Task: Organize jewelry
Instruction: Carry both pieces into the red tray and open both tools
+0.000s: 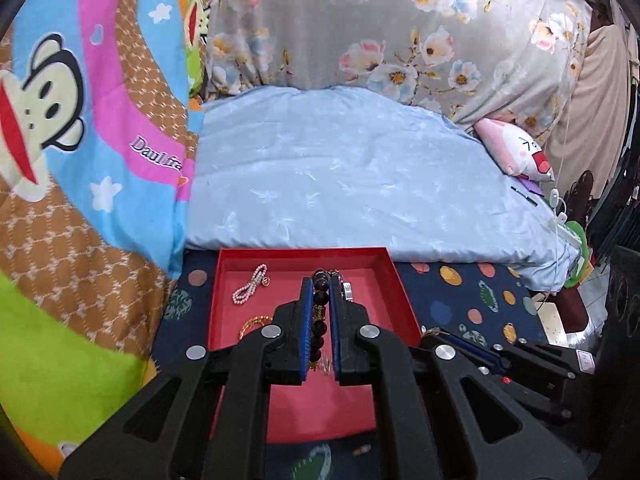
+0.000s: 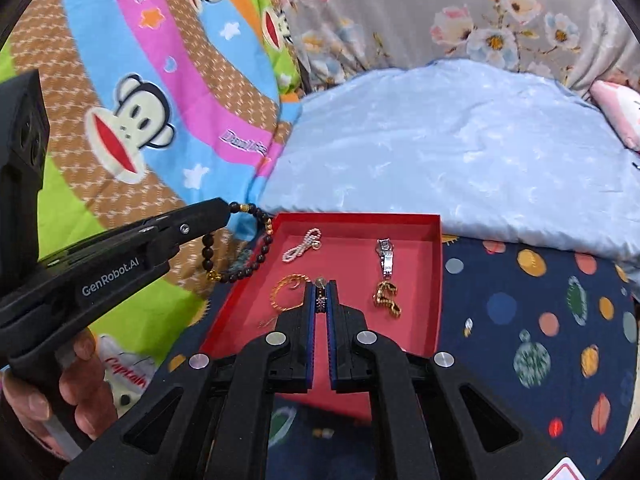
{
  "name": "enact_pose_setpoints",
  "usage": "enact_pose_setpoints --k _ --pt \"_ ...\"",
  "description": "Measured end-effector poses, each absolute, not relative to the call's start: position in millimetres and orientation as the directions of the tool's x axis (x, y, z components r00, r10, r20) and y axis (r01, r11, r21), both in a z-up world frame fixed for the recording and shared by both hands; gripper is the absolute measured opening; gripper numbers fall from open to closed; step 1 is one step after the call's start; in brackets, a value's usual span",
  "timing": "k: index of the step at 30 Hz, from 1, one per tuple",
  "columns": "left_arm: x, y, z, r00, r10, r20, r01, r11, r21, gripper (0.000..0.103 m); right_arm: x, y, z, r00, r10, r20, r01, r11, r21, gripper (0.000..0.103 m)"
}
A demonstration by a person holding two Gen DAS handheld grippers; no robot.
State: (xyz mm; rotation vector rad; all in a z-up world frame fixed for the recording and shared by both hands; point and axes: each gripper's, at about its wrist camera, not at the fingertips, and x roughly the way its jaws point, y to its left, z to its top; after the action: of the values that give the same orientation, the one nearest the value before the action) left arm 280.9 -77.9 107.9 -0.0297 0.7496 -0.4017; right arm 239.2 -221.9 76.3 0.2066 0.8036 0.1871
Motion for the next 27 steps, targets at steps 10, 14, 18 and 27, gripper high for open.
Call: enact_pose_setpoints --k 10,14,18,27 --pt "351 -94 43 0.602 -0.325 -0.729 0.309 0.937 -0.163 0.007 305 -220 8 0.587 0.247 -0.771 -0.067 0.964 0.258 0.004" --pt "362 -98 26 0.584 -0.319 -0.747 0.305 0.939 -0.162 0.007 314 -220 -7 0.567 0.248 -0.785 -0.065 0.964 0.258 0.004" --pt "367 -101 16 0.574 -0.315 -0.756 0.302 0.939 -0.162 0.007 322 -219 -18 0.551 0.246 -0.797 -0.063 0.965 0.254 0.004" --pt "371 -105 1 0.556 -0.277 -0.784 0.283 0.949 -0.135 0.008 328 -219 -27 0.553 0.227 -0.801 -0.049 0.969 0.241 0.01"
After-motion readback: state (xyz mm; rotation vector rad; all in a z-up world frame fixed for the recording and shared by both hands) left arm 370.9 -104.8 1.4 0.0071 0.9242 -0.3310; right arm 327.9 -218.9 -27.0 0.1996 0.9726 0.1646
